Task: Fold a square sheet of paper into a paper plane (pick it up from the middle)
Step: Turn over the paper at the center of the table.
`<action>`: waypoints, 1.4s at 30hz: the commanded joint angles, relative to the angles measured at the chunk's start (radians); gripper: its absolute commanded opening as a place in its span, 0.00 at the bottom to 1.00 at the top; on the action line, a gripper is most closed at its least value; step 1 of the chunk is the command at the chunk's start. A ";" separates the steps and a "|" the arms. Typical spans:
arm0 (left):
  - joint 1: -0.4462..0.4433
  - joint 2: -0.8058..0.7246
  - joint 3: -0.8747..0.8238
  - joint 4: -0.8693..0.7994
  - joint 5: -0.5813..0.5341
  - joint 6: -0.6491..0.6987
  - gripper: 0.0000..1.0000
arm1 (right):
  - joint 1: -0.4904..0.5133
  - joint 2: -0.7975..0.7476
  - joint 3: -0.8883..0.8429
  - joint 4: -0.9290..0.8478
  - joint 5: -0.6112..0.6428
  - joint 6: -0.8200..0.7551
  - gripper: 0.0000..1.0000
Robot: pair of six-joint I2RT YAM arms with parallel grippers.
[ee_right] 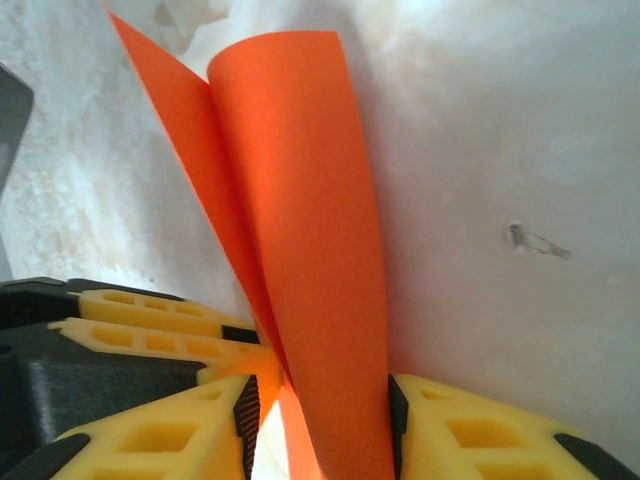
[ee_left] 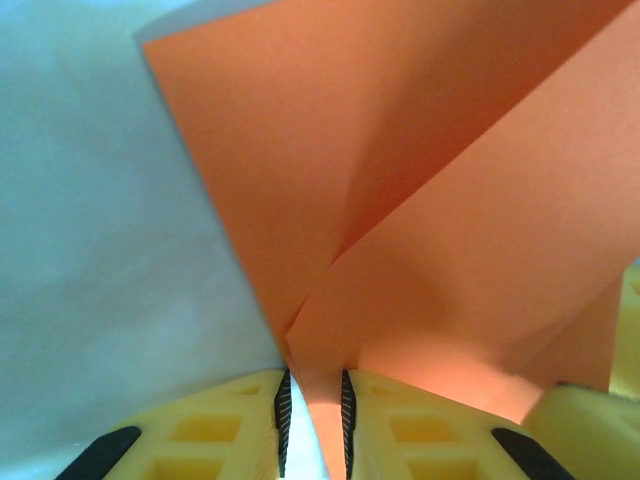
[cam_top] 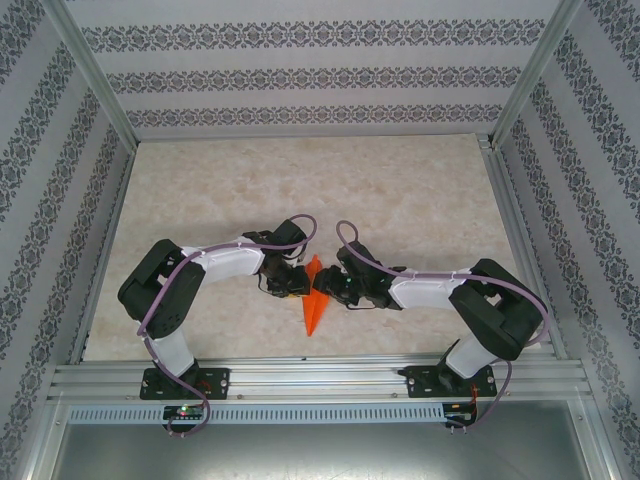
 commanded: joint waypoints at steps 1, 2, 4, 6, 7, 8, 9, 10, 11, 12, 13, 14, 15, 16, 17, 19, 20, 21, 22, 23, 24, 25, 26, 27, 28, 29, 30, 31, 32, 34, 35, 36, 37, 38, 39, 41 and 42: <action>-0.033 0.035 -0.023 0.024 0.023 0.011 0.24 | -0.001 0.004 -0.001 0.066 -0.008 0.005 0.46; -0.034 0.029 -0.027 0.025 0.019 0.009 0.24 | -0.001 -0.001 -0.010 0.075 -0.003 0.011 0.46; -0.033 0.021 -0.033 0.027 0.012 0.003 0.24 | -0.001 -0.014 -0.039 0.116 0.010 0.036 0.51; -0.034 0.016 -0.042 0.035 0.010 -0.004 0.24 | 0.003 -0.029 -0.075 0.163 0.019 0.070 0.53; -0.034 0.014 -0.047 0.040 0.010 -0.007 0.24 | 0.008 -0.034 -0.089 0.185 0.025 0.086 0.53; -0.034 0.014 -0.050 0.044 0.010 -0.010 0.24 | 0.018 -0.040 -0.102 0.202 0.036 0.106 0.53; -0.034 0.014 -0.053 0.047 0.009 -0.013 0.24 | 0.027 -0.043 -0.113 0.211 0.048 0.124 0.54; -0.034 0.014 -0.055 0.049 0.007 -0.014 0.24 | 0.038 -0.045 -0.120 0.218 0.063 0.137 0.54; -0.034 0.013 -0.056 0.049 0.005 -0.016 0.24 | 0.049 -0.046 -0.126 0.227 0.077 0.145 0.54; -0.034 0.013 -0.057 0.050 0.005 -0.018 0.23 | 0.061 -0.043 -0.125 0.230 0.086 0.150 0.54; -0.033 0.012 -0.058 0.052 0.005 -0.018 0.23 | 0.068 -0.040 -0.125 0.234 0.093 0.155 0.54; -0.033 0.012 -0.060 0.052 0.004 -0.019 0.23 | 0.077 -0.040 -0.131 0.246 0.109 0.168 0.54; -0.034 0.011 -0.058 0.050 0.001 -0.018 0.23 | 0.087 -0.044 -0.142 0.264 0.126 0.185 0.54; -0.033 0.010 -0.059 0.049 0.003 -0.018 0.23 | 0.093 -0.045 -0.148 0.277 0.144 0.193 0.54; -0.034 0.010 -0.059 0.049 0.003 -0.016 0.23 | 0.099 -0.045 -0.149 0.279 0.159 0.196 0.54; -0.034 0.006 -0.059 0.046 0.000 -0.014 0.23 | 0.099 -0.024 -0.136 0.272 0.157 0.186 0.52; -0.034 0.002 -0.062 0.046 -0.002 -0.015 0.23 | 0.099 -0.012 -0.127 0.280 0.152 0.174 0.48; -0.034 0.001 -0.063 0.046 -0.003 -0.016 0.23 | 0.099 0.001 -0.117 0.279 0.149 0.162 0.46; -0.034 -0.002 -0.065 0.048 -0.002 -0.017 0.23 | 0.098 0.010 -0.106 0.267 0.146 0.152 0.44; -0.034 -0.006 -0.065 0.047 -0.004 -0.020 0.23 | 0.095 0.017 -0.099 0.252 0.147 0.143 0.42; -0.034 -0.007 -0.065 0.047 -0.005 -0.021 0.23 | 0.093 0.024 -0.099 0.252 0.150 0.137 0.40; -0.033 -0.011 -0.066 0.047 -0.006 -0.021 0.23 | 0.091 0.028 -0.100 0.256 0.151 0.133 0.38; -0.034 -0.015 -0.065 0.046 -0.007 -0.020 0.23 | 0.089 0.034 -0.098 0.257 0.148 0.127 0.37; -0.034 -0.016 -0.067 0.046 -0.007 -0.021 0.22 | 0.085 0.038 -0.094 0.257 0.142 0.119 0.36; -0.034 -0.019 -0.068 0.044 -0.007 -0.020 0.23 | 0.082 0.045 -0.088 0.258 0.130 0.109 0.35; -0.034 -0.020 -0.068 0.045 -0.007 -0.020 0.22 | 0.081 0.049 -0.082 0.261 0.121 0.100 0.34; -0.034 -0.021 -0.067 0.044 -0.007 -0.020 0.22 | 0.078 0.054 -0.073 0.260 0.111 0.089 0.33; -0.034 -0.021 -0.066 0.047 -0.007 -0.020 0.22 | 0.077 0.060 -0.064 0.254 0.102 0.076 0.31; -0.033 -0.021 -0.066 0.046 -0.006 -0.022 0.22 | 0.075 0.067 -0.057 0.250 0.092 0.066 0.31; -0.033 -0.027 -0.069 0.048 -0.006 -0.022 0.23 | 0.073 0.084 -0.045 0.250 0.079 0.054 0.27; -0.033 -0.034 -0.070 0.050 -0.007 -0.024 0.23 | 0.072 0.090 -0.042 0.251 0.076 0.049 0.25; -0.034 -0.042 -0.075 0.053 -0.008 -0.026 0.23 | 0.071 0.095 -0.038 0.251 0.073 0.042 0.23; -0.033 -0.055 -0.077 0.053 -0.013 -0.030 0.23 | 0.070 0.099 -0.035 0.249 0.068 0.036 0.21; -0.035 -0.069 -0.081 0.053 -0.020 -0.033 0.22 | 0.068 0.100 -0.033 0.247 0.063 0.028 0.18; -0.034 -0.090 -0.088 0.053 -0.032 -0.041 0.22 | 0.066 0.096 -0.029 0.247 0.053 0.015 0.15; -0.033 -0.143 -0.109 0.057 -0.063 -0.056 0.23 | 0.063 0.073 -0.015 0.210 0.045 -0.021 0.12; -0.033 -0.176 -0.120 0.054 -0.089 -0.064 0.24 | 0.060 0.048 -0.002 0.167 0.048 -0.045 0.12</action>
